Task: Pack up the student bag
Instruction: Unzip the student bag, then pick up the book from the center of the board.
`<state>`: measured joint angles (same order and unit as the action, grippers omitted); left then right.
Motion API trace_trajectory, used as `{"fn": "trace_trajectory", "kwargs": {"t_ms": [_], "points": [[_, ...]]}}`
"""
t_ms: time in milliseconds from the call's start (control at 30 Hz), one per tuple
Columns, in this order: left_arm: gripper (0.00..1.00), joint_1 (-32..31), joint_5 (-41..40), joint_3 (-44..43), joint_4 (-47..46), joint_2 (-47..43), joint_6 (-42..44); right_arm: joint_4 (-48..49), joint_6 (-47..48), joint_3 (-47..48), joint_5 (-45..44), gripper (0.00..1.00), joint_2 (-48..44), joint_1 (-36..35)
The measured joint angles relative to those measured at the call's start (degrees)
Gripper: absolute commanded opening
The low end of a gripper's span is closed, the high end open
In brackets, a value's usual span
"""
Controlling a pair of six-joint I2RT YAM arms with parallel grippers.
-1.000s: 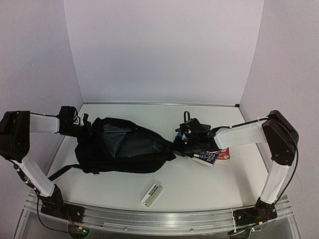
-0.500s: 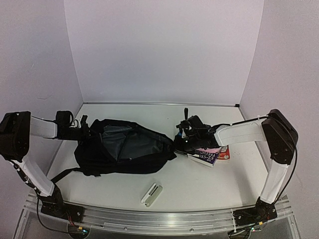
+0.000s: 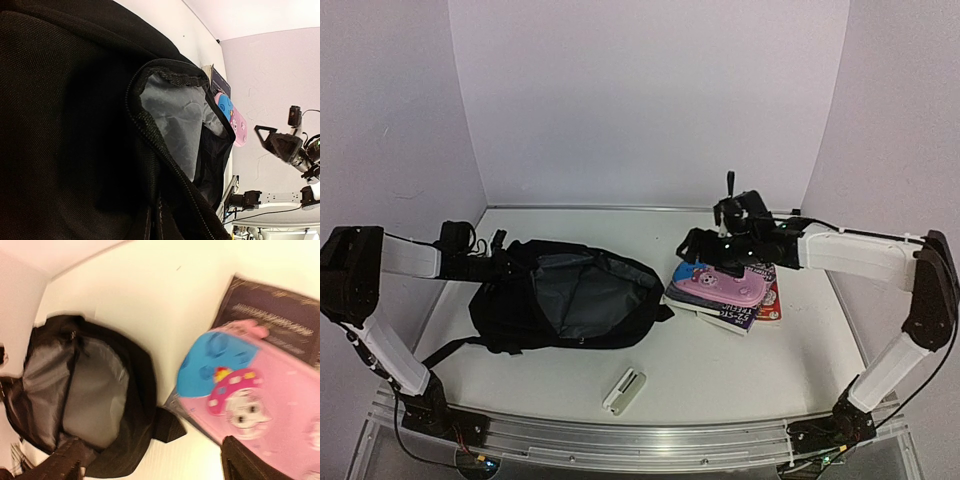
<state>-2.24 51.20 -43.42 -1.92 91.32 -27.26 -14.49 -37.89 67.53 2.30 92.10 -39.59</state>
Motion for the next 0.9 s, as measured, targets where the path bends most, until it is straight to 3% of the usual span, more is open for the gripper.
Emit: {"fn": "trace_trajectory", "kwargs": {"t_ms": [200, 400, 533, 633, 900], "points": [[0.48, 0.0, -0.4, 0.0, -1.6, 0.1, -1.2, -2.7, 1.4, -2.6, -1.5, 0.98, -7.7, 9.8], [0.72, 0.0, -2.2, 0.0, -0.5, -2.8, -1.4, -4.0, 4.4, -9.1, 2.4, 0.98, -9.4, 22.0], [0.79, 0.0, -4.4, 0.0, 0.5, -8.2, -1.3, -4.6, 7.0, -12.1, 5.7, 0.95, -9.4, 30.5], [0.83, 0.0, -6.3, 0.0, 1.1, -12.3, -1.7, -3.9, 9.0, -13.2, 9.5, 0.85, -8.7, 36.3], [0.87, -4.5, -10.7, -2.9, 7.3, -16.7, -1.4, -0.9, 12.3, -14.1, 15.5, 0.68, -1.6, 41.8]]}}
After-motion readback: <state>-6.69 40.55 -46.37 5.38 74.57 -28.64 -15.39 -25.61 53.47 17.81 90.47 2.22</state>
